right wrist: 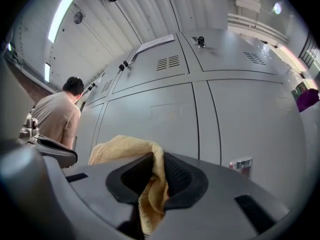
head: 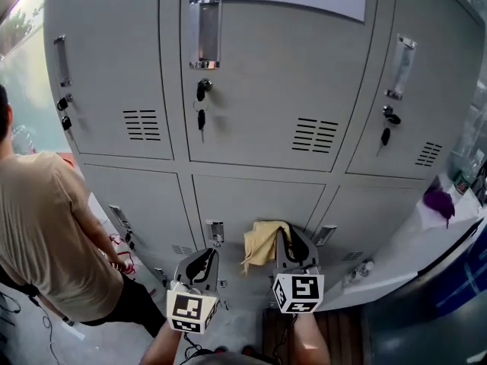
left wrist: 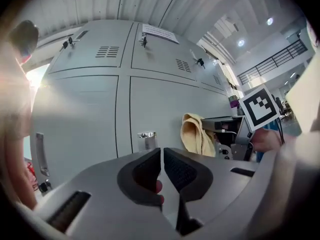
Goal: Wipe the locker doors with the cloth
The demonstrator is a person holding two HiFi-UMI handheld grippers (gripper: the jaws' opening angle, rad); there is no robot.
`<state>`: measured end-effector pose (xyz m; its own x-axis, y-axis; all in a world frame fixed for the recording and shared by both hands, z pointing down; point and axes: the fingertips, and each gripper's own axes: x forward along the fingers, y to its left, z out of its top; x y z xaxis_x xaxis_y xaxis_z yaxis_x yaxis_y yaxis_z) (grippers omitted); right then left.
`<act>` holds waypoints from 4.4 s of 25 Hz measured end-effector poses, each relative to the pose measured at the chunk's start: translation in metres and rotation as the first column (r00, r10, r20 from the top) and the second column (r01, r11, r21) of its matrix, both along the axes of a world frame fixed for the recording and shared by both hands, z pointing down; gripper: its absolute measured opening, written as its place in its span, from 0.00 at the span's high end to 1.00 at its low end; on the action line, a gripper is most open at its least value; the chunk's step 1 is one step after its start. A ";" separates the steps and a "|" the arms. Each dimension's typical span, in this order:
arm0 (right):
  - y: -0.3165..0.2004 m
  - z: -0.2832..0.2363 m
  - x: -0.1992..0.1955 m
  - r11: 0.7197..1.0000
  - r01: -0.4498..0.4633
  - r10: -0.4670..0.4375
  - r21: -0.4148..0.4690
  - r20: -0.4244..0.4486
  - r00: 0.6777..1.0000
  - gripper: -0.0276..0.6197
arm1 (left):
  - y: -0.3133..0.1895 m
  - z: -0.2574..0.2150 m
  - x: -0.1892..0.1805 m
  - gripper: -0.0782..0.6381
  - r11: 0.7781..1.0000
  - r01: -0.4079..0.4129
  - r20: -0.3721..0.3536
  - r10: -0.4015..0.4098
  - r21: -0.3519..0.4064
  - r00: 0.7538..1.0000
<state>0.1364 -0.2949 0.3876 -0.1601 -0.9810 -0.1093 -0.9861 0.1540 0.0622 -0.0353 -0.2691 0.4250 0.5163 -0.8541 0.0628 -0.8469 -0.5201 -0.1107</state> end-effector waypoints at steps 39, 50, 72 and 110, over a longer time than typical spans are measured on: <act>0.057 0.000 -0.006 0.996 0.067 -0.065 0.052 -0.029 0.997 0.84 | 0.009 0.010 0.004 0.84 1.000 0.002 0.012 -0.002 -0.023 1.000; 0.040 0.041 -0.074 0.976 0.214 -0.214 -0.036 -0.002 0.977 0.84 | 0.012 0.020 -0.035 0.84 0.994 0.092 0.033 -0.090 -0.053 0.995; -0.025 0.111 -0.163 0.930 0.318 -0.318 -0.182 0.031 0.947 0.84 | 0.011 0.027 -0.097 0.84 0.969 0.238 0.053 -0.234 -0.072 0.971; -0.009 0.119 -0.032 0.977 0.057 -0.058 -0.207 0.001 0.998 0.84 | 0.010 0.024 -0.012 0.84 0.997 0.043 0.029 -0.041 -0.062 0.999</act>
<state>0.1049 -0.3035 0.5069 -0.2174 -0.9714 0.0959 -0.9749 0.2209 0.0279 -0.0476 -0.2593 0.4491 0.4772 -0.8690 0.1310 -0.8653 -0.4907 -0.1028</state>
